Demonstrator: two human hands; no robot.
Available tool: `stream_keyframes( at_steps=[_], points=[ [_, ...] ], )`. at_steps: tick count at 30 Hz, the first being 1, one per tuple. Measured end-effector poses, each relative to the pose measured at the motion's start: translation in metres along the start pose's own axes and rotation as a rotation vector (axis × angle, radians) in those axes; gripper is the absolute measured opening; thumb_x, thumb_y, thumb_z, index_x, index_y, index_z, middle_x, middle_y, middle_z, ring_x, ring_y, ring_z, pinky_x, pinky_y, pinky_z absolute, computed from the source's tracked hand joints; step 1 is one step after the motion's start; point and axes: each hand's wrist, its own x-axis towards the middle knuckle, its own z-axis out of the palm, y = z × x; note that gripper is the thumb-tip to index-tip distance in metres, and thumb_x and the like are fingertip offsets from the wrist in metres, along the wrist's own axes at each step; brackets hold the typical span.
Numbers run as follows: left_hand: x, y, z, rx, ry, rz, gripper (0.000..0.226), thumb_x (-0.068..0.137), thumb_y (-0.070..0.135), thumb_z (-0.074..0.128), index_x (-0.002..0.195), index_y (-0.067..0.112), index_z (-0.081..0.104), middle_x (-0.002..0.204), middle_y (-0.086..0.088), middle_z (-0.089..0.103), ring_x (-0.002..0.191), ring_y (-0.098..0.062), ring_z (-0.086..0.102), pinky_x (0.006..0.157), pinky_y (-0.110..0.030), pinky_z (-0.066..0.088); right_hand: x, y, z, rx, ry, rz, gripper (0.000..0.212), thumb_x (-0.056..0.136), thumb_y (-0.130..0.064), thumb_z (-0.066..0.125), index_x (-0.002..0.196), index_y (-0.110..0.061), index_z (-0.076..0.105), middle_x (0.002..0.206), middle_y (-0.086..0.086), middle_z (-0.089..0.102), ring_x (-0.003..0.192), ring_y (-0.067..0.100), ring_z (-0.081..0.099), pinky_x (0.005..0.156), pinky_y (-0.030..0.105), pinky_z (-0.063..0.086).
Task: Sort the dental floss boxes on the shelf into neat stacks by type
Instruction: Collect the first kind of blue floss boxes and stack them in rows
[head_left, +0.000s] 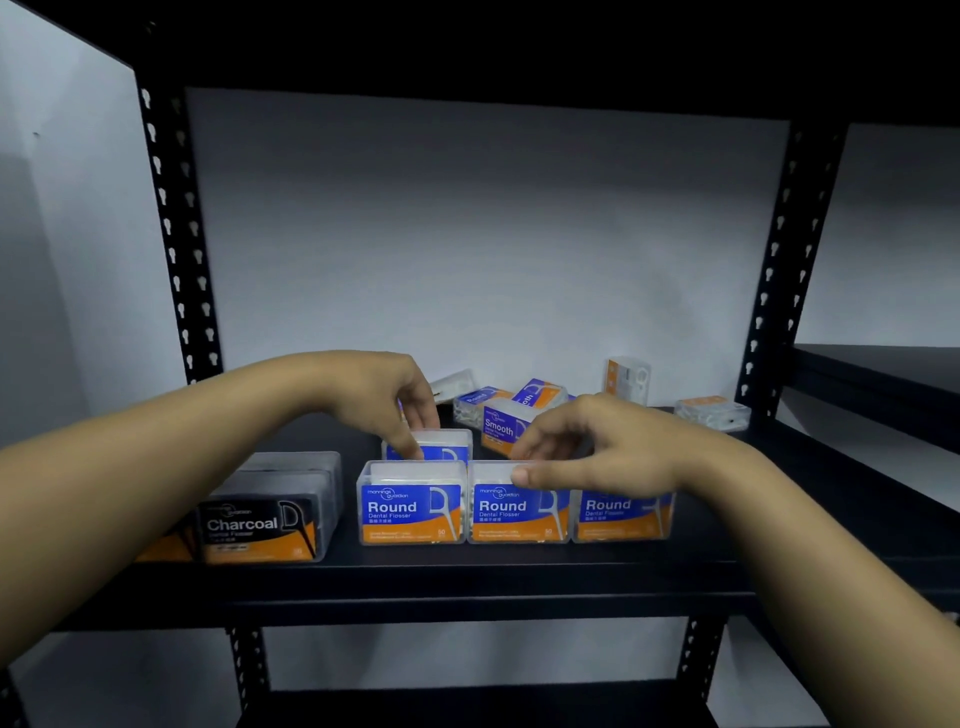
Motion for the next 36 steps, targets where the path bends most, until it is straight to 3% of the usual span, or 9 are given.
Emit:
stream_keyframes(
  at_steps=[5,10,13,21,25,30,32,36],
  points=[
    [-0.007,-0.004,-0.009,-0.043,-0.009,-0.029,0.038,0.077,0.037,0.086,0.112,0.027,0.074,0.101,0.01,0.076,0.091,-0.008,0.072,0.09,-0.031,0.059,0.011,-0.001,-0.014,-0.005,-0.007,0.027,0.048,0.081,-0.071,0.065,0.112,-0.036,0.074,0.1,-0.011,0.078,0.096,0.007,0.074,0.091,0.041,0.06],
    [-0.006,-0.006,-0.032,-0.116,0.113,-0.082,0.029,0.08,0.038,0.082,0.106,0.026,0.076,0.098,0.004,0.077,0.087,-0.011,0.071,0.077,-0.03,0.06,0.04,0.003,-0.041,-0.082,-0.032,0.085,0.032,0.092,-0.045,0.073,0.121,-0.03,0.071,0.107,-0.006,0.078,0.102,0.016,0.073,0.091,0.043,0.061],
    [0.003,-0.01,-0.046,-0.086,0.168,-0.14,0.029,0.082,0.036,0.081,0.106,0.021,0.075,0.099,0.001,0.076,0.094,-0.016,0.071,0.08,-0.034,0.063,0.065,0.001,-0.057,-0.155,-0.045,0.118,0.036,0.091,-0.045,0.073,0.124,-0.031,0.067,0.105,-0.008,0.076,0.095,0.013,0.074,0.08,0.036,0.062],
    [0.044,-0.017,-0.061,-0.089,0.237,-0.23,0.028,0.083,0.035,0.08,0.102,0.016,0.073,0.091,0.006,0.072,0.088,-0.013,0.071,0.08,-0.036,0.061,0.125,0.011,-0.073,-0.338,-0.082,0.237,0.037,0.09,-0.041,0.075,0.121,-0.022,0.068,0.096,-0.008,0.073,0.084,0.012,0.069,0.063,0.029,0.054],
    [0.067,-0.027,-0.061,-0.066,0.21,-0.258,0.028,0.084,0.034,0.078,0.104,0.015,0.072,0.096,0.004,0.071,0.089,-0.013,0.07,0.08,-0.035,0.062,0.145,0.022,-0.073,-0.377,-0.119,0.266,0.037,0.091,-0.04,0.074,0.123,-0.021,0.068,0.105,-0.003,0.072,0.09,0.015,0.069,0.069,0.032,0.056],
    [0.098,-0.036,-0.059,-0.051,0.147,-0.236,0.034,0.085,0.035,0.077,0.113,0.017,0.07,0.104,-0.001,0.071,0.086,-0.012,0.064,0.073,-0.029,0.058,0.168,0.038,-0.072,-0.434,-0.079,0.272,0.041,0.088,-0.046,0.074,0.122,-0.025,0.069,0.122,-0.002,0.069,0.107,0.021,0.066,0.098,0.044,0.056],
    [0.115,-0.039,-0.055,-0.023,0.118,-0.279,0.036,0.085,0.038,0.077,0.114,0.018,0.068,0.108,-0.003,0.071,0.087,-0.014,0.065,0.073,-0.031,0.058,0.177,0.045,-0.071,-0.47,-0.078,0.264,0.045,0.088,-0.048,0.074,0.125,-0.023,0.069,0.128,-0.001,0.067,0.112,0.022,0.064,0.1,0.043,0.055],
    [0.141,-0.042,-0.044,0.005,0.05,-0.407,0.042,0.089,0.047,0.069,0.112,0.012,0.069,0.093,0.003,0.068,0.084,-0.015,0.065,0.08,-0.038,0.058,0.193,0.058,-0.067,-0.542,-0.098,0.239,0.054,0.088,-0.053,0.072,0.128,-0.018,0.069,0.129,0.001,0.069,0.114,0.022,0.065,0.1,0.039,0.054]
  ],
)
